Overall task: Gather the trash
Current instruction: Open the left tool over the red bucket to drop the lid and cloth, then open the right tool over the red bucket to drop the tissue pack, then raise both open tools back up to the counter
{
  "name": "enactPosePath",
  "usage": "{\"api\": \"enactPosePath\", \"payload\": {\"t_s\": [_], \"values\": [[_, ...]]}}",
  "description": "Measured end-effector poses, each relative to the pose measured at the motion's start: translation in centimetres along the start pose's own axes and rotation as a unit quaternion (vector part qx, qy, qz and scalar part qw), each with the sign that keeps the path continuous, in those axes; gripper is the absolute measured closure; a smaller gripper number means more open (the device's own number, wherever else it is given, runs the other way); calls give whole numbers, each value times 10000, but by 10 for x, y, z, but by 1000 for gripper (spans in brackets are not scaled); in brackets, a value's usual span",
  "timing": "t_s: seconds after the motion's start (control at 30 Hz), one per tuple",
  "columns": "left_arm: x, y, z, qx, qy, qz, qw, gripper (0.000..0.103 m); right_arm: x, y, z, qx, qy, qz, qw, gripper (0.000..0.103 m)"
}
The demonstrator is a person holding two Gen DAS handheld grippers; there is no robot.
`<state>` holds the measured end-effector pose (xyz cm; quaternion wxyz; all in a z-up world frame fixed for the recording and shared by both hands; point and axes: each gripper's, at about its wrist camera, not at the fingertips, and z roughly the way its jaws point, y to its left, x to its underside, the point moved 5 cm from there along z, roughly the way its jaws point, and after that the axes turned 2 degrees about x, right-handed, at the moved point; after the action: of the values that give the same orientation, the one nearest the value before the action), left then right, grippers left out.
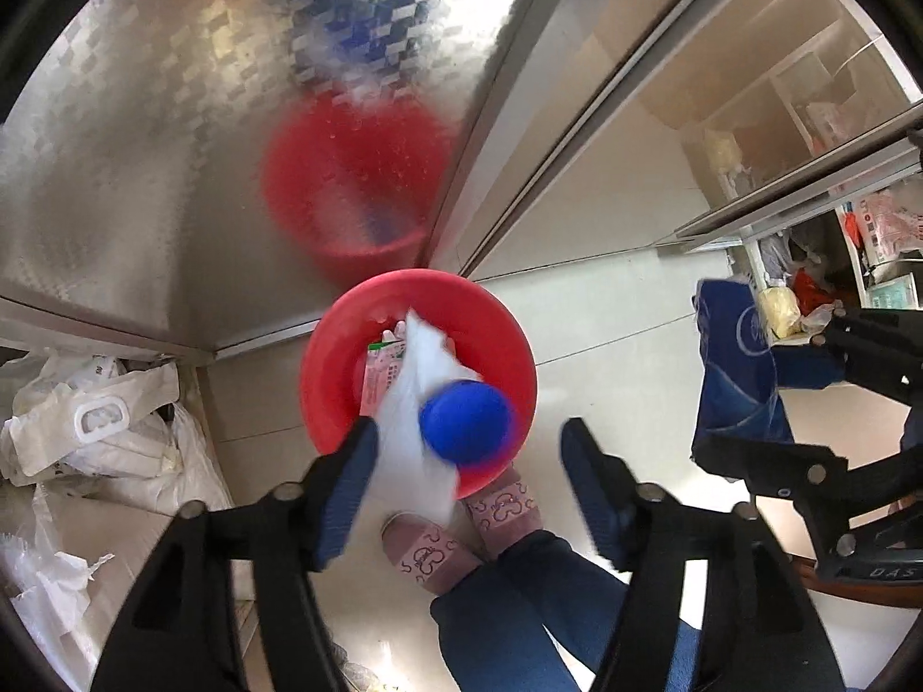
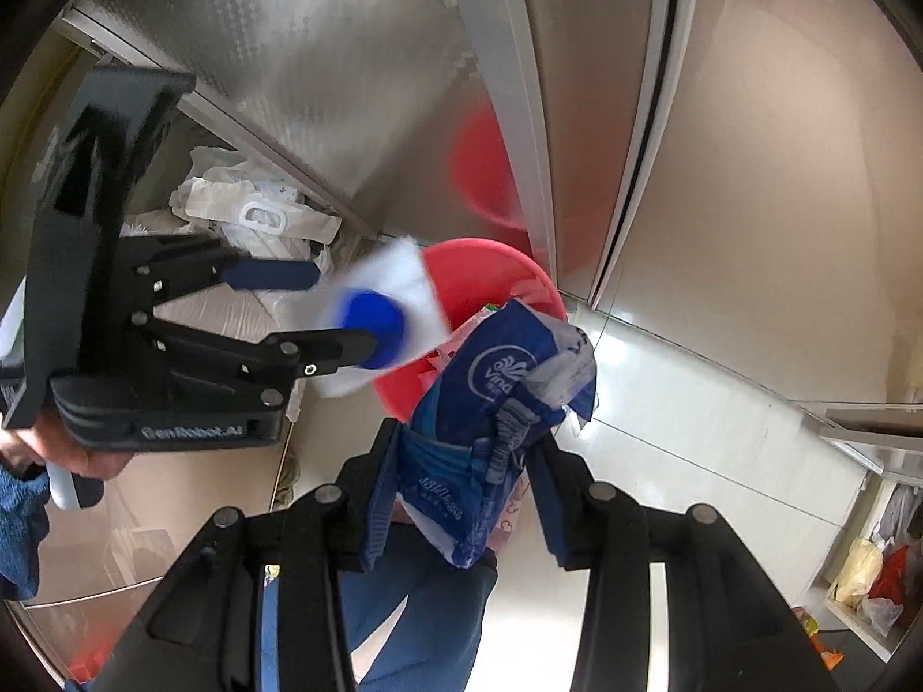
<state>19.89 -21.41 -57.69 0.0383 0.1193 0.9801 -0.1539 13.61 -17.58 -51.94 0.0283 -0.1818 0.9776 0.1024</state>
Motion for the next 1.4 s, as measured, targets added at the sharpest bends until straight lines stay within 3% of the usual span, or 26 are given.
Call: {"api": "enactPosePath", "payload": {"t_s": [0.07, 0.27, 0.63, 0.83, 1.1, 1.2, 1.23, 1.3, 1.4], "values": [[1, 2, -2, -24, 21, 80, 10000, 22, -1, 1, 1, -17, 10, 9, 10000, 63], [10, 17, -20, -73, -82, -63, 9999, 18, -3, -3, -3, -121, -27, -88, 9999, 63], [27, 55, -44, -613, -204, -196, 9977, 9, -15, 14, 13, -264, 15, -414, 9988, 63], [38, 78, -45, -558, -211, -437, 9973, 0, -22, 21, 23, -130, 86, -529, 9985, 62], [47, 93, -41, -573, -116, -504, 9970, 0, -27, 24, 36, 112, 132, -592, 9981, 56], [49, 96, -41, -651, -90, -489, 9966, 0, -30, 29, 43, 303, 109, -731, 9968, 48], [50, 97, -40, -681, -69, -454, 9966, 0, -30, 29, 45, 357, 111, -748, 9965, 42], [51, 98, -41, -734, -67, -437, 9963, 0, -29, 27, 50, 319, 227, -690, 9969, 18], [54, 99, -45, -694, -105, -491, 9963, 0, -24, 25, 52, 369, 269, -705, 9965, 8]]}}
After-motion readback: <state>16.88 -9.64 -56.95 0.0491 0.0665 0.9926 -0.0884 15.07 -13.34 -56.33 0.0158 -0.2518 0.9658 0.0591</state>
